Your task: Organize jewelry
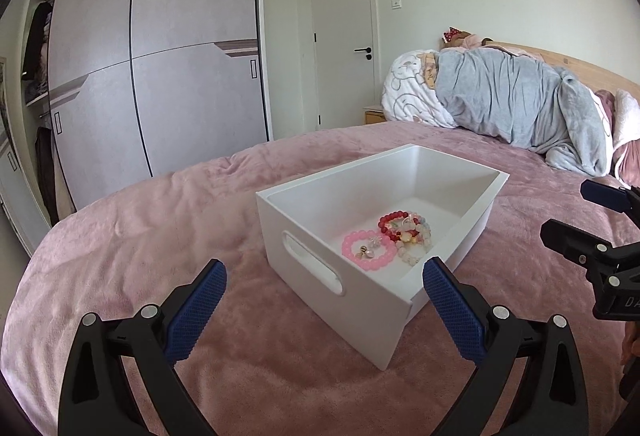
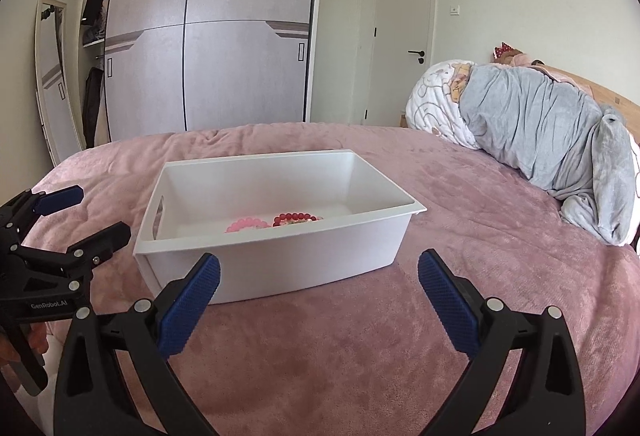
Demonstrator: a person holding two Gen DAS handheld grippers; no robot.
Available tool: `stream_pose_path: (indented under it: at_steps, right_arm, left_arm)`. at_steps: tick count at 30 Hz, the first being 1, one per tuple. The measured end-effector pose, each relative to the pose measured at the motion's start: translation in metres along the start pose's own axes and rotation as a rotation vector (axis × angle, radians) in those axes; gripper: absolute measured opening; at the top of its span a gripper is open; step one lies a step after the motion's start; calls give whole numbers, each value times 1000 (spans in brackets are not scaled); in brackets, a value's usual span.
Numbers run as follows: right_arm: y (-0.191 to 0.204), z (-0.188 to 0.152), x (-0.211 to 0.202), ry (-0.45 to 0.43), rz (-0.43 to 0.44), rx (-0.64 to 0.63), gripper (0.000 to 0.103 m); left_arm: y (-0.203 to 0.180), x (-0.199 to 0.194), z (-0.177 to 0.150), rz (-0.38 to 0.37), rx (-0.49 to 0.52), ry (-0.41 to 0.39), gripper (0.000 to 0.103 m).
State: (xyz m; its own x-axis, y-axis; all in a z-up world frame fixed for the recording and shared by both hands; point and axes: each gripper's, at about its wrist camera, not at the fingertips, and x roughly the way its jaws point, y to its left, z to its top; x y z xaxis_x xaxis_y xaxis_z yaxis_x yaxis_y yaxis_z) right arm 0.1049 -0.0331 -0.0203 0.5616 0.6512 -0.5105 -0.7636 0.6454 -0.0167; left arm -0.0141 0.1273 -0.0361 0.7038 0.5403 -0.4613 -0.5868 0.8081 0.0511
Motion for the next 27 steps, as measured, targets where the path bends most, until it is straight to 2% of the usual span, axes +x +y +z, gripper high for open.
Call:
stream_pose_path:
  at_steps: [11, 27]
  right_arm:
    - [0, -1, -2, -4, 4, 40, 98]
    - [-3, -2, 2, 13, 12, 68, 98]
  left_arm:
    - [-13, -13, 2, -20, 40, -69, 99]
    - [-7, -11, 3, -19, 17, -57, 99]
